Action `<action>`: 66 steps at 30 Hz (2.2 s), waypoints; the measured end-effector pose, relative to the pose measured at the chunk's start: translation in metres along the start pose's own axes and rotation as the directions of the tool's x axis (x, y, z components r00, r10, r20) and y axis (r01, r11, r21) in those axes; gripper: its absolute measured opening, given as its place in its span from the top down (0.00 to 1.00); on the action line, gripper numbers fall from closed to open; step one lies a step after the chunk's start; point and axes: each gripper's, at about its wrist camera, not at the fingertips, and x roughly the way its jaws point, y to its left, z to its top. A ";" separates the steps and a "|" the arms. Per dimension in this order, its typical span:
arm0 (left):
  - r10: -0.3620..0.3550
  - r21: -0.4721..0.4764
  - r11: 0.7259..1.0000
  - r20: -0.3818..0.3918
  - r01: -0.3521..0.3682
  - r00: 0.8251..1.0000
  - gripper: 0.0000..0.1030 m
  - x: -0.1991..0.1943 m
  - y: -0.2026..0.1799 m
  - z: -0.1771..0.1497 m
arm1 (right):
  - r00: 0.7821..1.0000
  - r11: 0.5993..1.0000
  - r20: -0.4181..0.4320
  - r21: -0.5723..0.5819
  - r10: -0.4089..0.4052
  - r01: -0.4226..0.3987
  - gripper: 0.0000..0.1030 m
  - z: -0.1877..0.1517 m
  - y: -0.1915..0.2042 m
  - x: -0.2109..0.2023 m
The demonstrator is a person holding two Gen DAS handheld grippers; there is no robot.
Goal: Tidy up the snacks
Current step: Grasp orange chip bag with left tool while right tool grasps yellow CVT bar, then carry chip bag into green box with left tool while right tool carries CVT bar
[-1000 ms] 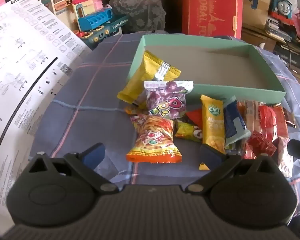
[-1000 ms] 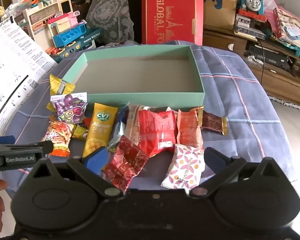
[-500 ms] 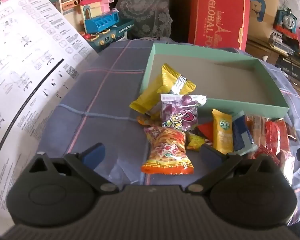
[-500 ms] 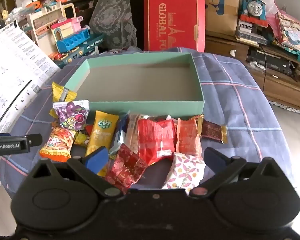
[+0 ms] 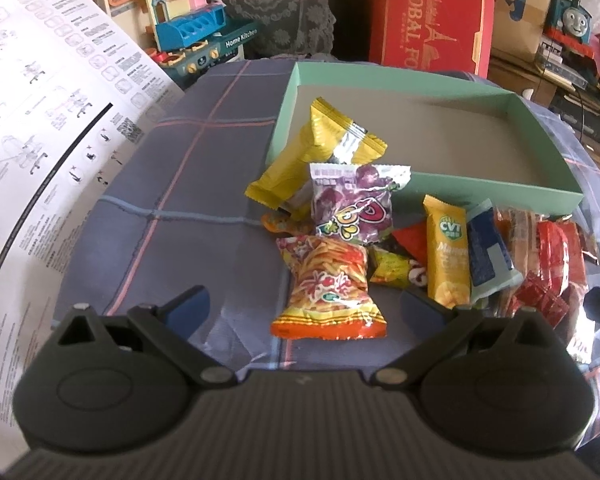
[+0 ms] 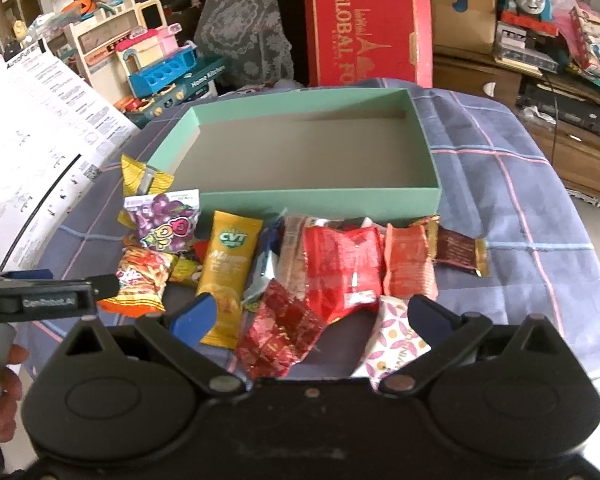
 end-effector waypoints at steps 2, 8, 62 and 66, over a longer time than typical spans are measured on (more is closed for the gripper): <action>-0.007 0.000 1.000 -0.009 0.007 1.000 0.00 0.006 0.000 0.001 | 1.000 1.000 0.002 -0.004 0.015 -0.015 0.00 0.002 0.002 0.002; -0.043 -0.009 0.999 -0.024 0.043 0.999 0.01 0.027 0.003 0.007 | 0.997 0.997 -0.002 -0.003 0.076 -0.076 0.13 0.009 0.011 0.010; -0.139 -0.007 0.990 -0.059 0.138 0.989 0.52 0.028 0.024 0.020 | 0.954 0.964 -0.137 0.017 0.265 -0.265 0.66 0.044 0.052 0.099; -0.174 -0.002 0.985 0.001 0.174 0.985 0.52 0.012 0.023 0.046 | 0.955 0.960 -0.103 0.038 0.278 -0.276 0.66 0.073 0.046 0.089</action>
